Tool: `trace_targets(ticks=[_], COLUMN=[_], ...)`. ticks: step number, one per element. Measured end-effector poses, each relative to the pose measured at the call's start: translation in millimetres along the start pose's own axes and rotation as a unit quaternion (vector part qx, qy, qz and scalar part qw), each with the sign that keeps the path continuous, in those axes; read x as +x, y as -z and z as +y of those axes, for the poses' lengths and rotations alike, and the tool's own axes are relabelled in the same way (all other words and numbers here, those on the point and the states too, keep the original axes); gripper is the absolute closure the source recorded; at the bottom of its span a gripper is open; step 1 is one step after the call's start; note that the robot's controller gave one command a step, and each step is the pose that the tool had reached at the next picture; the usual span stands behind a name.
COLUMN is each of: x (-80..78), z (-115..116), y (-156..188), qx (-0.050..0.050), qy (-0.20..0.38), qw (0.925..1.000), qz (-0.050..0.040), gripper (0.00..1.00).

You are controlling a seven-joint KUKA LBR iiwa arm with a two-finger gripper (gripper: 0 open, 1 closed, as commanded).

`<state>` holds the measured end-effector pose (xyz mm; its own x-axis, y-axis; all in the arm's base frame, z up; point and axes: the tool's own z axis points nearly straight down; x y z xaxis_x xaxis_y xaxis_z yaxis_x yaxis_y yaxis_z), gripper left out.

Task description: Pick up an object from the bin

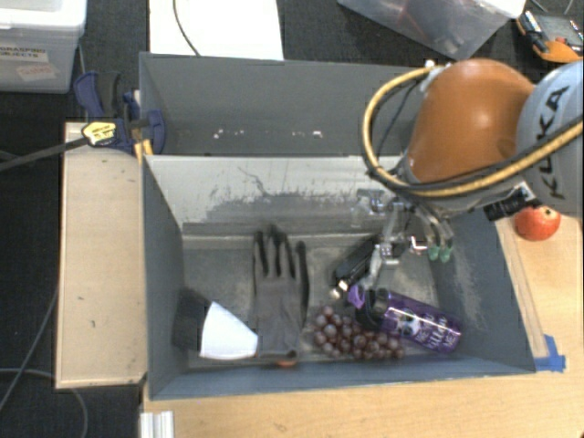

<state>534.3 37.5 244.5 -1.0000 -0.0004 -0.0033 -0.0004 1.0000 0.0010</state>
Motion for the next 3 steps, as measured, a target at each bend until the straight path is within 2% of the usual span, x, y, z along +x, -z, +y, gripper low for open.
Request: trace_targets(ticks=[1, 2, 3], x=[0.0, 10.3, 5.4], z=[0.0, -0.6, -11.4], y=[0.0, -72.2, -63.5], qx=[0.0, -0.001, -0.001], qy=[0.0, -0.003, -0.034], qw=[1.0, 1.0, 0.9994], qz=[0.0, 0.0011, -0.0074], gripper=[0.0, 0.0, 0.0])
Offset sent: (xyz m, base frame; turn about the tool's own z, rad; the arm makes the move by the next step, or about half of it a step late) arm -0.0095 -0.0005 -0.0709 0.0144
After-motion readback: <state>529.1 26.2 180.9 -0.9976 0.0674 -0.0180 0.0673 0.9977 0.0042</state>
